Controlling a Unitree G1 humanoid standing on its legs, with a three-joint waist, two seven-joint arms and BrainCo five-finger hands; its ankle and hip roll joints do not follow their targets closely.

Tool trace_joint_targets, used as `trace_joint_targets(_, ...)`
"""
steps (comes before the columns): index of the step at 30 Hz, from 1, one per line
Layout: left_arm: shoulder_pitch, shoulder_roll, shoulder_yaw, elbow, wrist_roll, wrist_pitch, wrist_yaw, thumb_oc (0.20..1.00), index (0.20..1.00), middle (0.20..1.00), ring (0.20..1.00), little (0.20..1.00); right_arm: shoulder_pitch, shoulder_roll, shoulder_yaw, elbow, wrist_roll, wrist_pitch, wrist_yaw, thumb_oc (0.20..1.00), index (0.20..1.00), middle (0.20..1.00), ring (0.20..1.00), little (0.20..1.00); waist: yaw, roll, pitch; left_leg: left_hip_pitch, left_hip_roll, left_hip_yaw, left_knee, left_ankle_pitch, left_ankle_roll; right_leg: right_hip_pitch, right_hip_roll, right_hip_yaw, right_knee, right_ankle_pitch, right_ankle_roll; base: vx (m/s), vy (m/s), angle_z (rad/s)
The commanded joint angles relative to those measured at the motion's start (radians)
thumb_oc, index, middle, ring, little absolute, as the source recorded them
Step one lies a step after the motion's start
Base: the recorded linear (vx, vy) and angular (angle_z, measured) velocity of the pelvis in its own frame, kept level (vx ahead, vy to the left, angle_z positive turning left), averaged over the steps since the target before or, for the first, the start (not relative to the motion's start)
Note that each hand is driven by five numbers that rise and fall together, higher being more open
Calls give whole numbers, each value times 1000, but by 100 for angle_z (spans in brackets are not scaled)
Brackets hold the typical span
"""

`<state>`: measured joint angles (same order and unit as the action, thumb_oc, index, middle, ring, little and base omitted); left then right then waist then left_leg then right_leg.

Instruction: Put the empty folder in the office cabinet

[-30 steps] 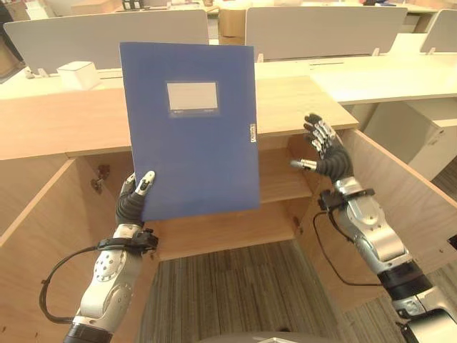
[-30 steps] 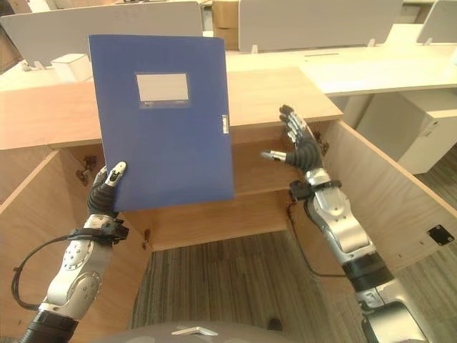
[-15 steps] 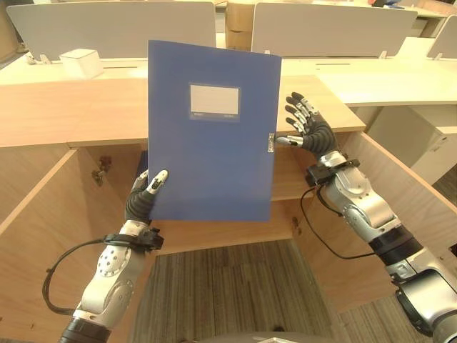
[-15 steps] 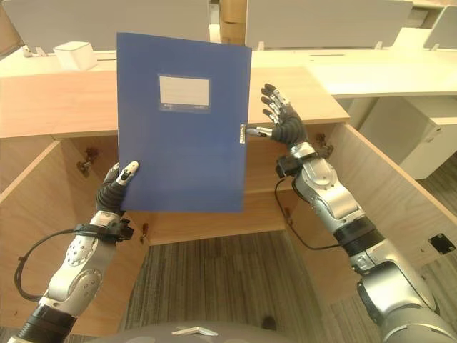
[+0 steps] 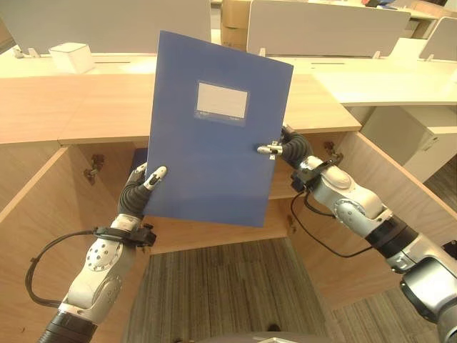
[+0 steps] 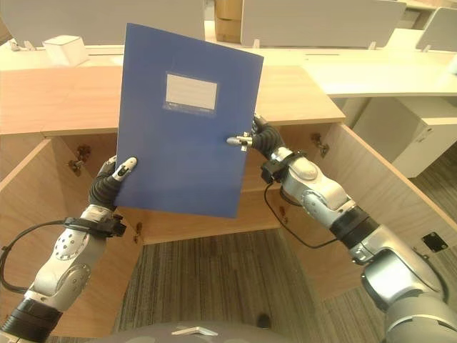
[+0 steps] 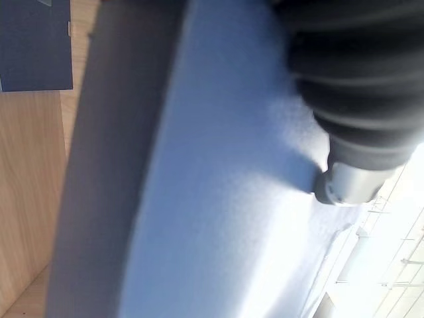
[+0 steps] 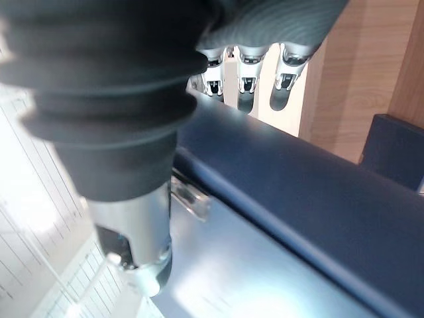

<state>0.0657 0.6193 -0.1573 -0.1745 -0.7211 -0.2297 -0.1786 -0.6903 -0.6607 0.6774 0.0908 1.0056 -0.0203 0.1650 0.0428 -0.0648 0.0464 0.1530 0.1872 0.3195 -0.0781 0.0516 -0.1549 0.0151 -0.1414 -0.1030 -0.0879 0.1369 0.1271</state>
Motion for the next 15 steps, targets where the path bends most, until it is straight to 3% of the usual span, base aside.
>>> trace_joint_targets(1, -119, 68, -44, -97, 15, -78, -7, 200, 200, 200, 200, 200, -84, -24, 19, -38, 60, -34, 30, 1000, 1000, 1000, 1000, 1000, 5, -10, -39, -32, 35, -75, -9, -12, -11, 36, -78, 25, 1, -37, 64, 0, 0, 0)
trace_joint_targets(3, -124, 55, -54, -92, 20, -79, -2, 200, 200, 200, 200, 200, -66, -4, 25, -47, 60, -30, 33, 1000, 1000, 1000, 1000, 1000, 5, -9, -38, -32, 36, -77, -9, -12, -11, 36, -78, 25, 1, -37, 64, 0, 0, 0)
trace_joint_targets(4, -126, 52, -58, -89, 24, -78, -1, 200, 200, 200, 200, 200, -60, 1, 24, -49, 57, -29, 35, 300, 300, 300, 300, 300, 5, -8, -38, -32, 36, -77, -9, -12, -11, 36, -78, 24, 1, -38, 64, 0, 0, 0)
trace_joint_targets(5, -126, 52, -58, -89, 24, -78, -1, 200, 200, 200, 200, 200, -60, 1, 24, -49, 57, -29, 35, 300, 300, 300, 300, 300, 5, -8, -38, -32, 36, -77, -9, -12, -11, 36, -78, 24, 1, -38, 64, 0, 0, 0)
trace_joint_targets(6, -128, 49, -61, -85, 29, -77, 2, 200, 200, 200, 200, 200, -54, 11, 23, -50, 48, -28, 36, 200, 200, 200, 200, 200, 5, -7, -37, -32, 36, -78, -9, -12, -10, 37, -78, 24, 1, -38, 63, 0, 0, 0)
trace_joint_targets(9, -120, 30, -53, -74, 34, -76, 1, 200, 200, 200, 200, 200, -15, 47, -20, -58, -10, -59, 35, 200, 200, 200, 200, 200, 8, 0, -34, -35, 36, -81, -9, -12, -9, 38, -79, 21, 1, -40, 63, 0, 0, 0)
trace_joint_targets(15, -69, -37, 21, -41, 104, -87, 49, 200, 200, 200, 200, 200, 76, 79, -165, -89, -275, -142, -15, 200, 200, 200, 200, 200, 9, 11, -33, -36, 34, -88, -9, -18, -3, 44, -82, 13, 1, -46, 61, 0, 0, 0)
